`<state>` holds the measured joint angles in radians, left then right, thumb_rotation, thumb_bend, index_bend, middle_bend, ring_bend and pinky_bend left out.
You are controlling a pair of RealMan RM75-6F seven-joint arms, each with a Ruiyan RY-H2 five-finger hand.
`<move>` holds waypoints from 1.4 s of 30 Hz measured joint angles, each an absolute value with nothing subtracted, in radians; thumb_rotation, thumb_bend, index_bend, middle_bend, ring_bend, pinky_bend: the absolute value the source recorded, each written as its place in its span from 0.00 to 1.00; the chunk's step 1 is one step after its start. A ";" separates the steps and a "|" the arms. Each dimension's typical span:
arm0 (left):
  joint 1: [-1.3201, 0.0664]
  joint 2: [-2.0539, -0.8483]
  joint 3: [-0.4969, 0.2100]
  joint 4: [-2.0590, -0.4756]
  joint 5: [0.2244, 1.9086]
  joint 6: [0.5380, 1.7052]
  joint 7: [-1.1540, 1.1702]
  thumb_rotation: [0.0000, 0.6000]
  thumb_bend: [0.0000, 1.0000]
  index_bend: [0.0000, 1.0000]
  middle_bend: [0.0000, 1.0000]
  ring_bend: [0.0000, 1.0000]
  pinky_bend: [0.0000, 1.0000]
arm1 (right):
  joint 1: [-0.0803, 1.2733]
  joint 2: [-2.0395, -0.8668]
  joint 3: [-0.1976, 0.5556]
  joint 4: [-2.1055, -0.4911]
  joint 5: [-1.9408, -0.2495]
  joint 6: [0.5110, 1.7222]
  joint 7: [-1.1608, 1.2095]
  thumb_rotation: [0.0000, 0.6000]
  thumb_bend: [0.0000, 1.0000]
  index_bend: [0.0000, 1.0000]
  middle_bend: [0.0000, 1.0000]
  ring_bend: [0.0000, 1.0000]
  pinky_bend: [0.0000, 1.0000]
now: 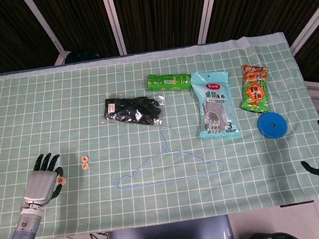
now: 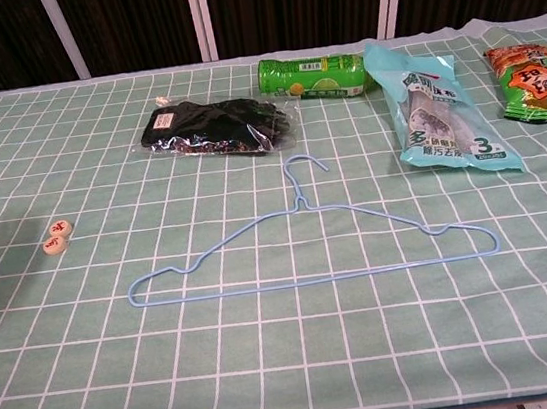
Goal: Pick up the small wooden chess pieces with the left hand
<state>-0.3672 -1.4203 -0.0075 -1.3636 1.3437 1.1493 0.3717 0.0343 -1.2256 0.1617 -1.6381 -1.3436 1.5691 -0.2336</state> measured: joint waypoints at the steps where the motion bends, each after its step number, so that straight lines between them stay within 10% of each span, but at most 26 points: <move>1: -0.367 -1.421 -0.007 -1.364 1.344 1.149 0.373 1.00 0.33 0.50 0.11 0.00 0.02 | 0.034 -1.226 0.162 -1.639 -1.343 1.569 -0.234 1.00 0.20 0.09 0.03 0.06 0.00; 42: -0.364 -1.415 -0.011 -1.380 1.342 1.154 0.395 1.00 0.33 0.40 0.10 0.00 0.02 | 0.034 -1.229 0.165 -1.642 -1.334 1.571 -0.246 1.00 0.21 0.09 0.03 0.06 0.00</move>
